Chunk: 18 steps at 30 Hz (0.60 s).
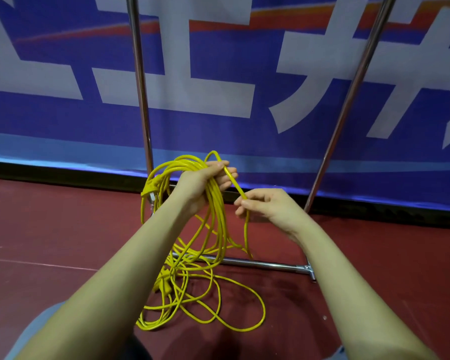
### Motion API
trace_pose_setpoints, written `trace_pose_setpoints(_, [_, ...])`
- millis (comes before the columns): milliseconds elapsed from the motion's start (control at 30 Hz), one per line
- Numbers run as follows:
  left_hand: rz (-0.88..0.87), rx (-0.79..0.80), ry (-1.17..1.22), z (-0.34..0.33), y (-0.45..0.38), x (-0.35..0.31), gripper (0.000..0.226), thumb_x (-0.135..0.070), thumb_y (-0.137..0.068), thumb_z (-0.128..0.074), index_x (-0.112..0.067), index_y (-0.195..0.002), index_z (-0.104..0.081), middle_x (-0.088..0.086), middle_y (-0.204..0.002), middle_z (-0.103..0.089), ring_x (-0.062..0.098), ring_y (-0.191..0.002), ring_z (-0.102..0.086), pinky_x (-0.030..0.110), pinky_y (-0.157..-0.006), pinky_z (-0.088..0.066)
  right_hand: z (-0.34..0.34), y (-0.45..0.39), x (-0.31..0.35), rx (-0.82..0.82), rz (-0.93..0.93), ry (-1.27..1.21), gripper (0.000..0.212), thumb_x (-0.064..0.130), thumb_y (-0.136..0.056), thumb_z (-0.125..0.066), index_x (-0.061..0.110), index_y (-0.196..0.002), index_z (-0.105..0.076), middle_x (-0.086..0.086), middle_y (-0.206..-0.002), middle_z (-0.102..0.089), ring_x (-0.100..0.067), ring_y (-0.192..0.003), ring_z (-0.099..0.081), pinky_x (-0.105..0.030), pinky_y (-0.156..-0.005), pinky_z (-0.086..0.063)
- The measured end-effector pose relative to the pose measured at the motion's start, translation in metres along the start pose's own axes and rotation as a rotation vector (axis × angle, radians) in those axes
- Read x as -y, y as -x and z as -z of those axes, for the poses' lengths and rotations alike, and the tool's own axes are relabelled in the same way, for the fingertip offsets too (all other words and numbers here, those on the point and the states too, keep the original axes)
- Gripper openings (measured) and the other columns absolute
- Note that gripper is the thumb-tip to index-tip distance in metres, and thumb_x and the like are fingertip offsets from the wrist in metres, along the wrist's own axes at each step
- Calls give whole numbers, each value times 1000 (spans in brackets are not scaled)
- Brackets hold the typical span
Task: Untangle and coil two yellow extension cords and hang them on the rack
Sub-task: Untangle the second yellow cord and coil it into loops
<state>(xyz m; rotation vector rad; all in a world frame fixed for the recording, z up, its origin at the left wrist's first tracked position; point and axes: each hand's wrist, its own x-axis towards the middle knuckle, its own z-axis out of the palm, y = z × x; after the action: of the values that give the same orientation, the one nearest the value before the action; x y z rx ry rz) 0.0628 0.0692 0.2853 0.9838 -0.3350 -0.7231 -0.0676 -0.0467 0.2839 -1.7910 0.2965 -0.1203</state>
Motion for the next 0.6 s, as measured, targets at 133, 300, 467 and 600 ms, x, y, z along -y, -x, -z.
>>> trace_pose_setpoints(133, [67,19,-86,7,3,-6,17,-9,-99,-42,-7,-100,-59,2,-75,-74,11,-67,-71,19,-56,-55,7,-3,11,-181,78,-297,16,11,-96,-49,9,-89,-63,0,-67,-69,-14,-65,-69,-27,-65,-57])
trace_pose_setpoints(300, [246,244,-225,15,13,1,21,-6,-96,-41,-4,-103,-61,9,-86,-74,18,-80,-72,27,-76,-56,20,-4,19,-279,86,-751,17,10,-97,-45,4,-92,-60,-7,-73,-72,-19,-71,-72,-31,-64,-59])
trace_pose_setpoints(467, [291,484,-346,12,22,8,26,-8,-83,-54,-2,-105,-65,10,-94,-73,19,-84,-69,29,-78,-54,19,-9,22,-340,115,-911,14,10,-97,-47,4,-97,-60,-7,-77,-73,-20,-74,-72,-31,-67,-60])
trace_pose_setpoints(600, [280,517,-388,3,24,13,26,-4,-81,-59,-3,-107,-62,4,-83,-71,15,-77,-68,24,-65,-52,19,-10,21,-357,122,-924,14,10,-96,-49,2,-100,-60,-7,-79,-73,-20,-75,-72,-30,-65,-59])
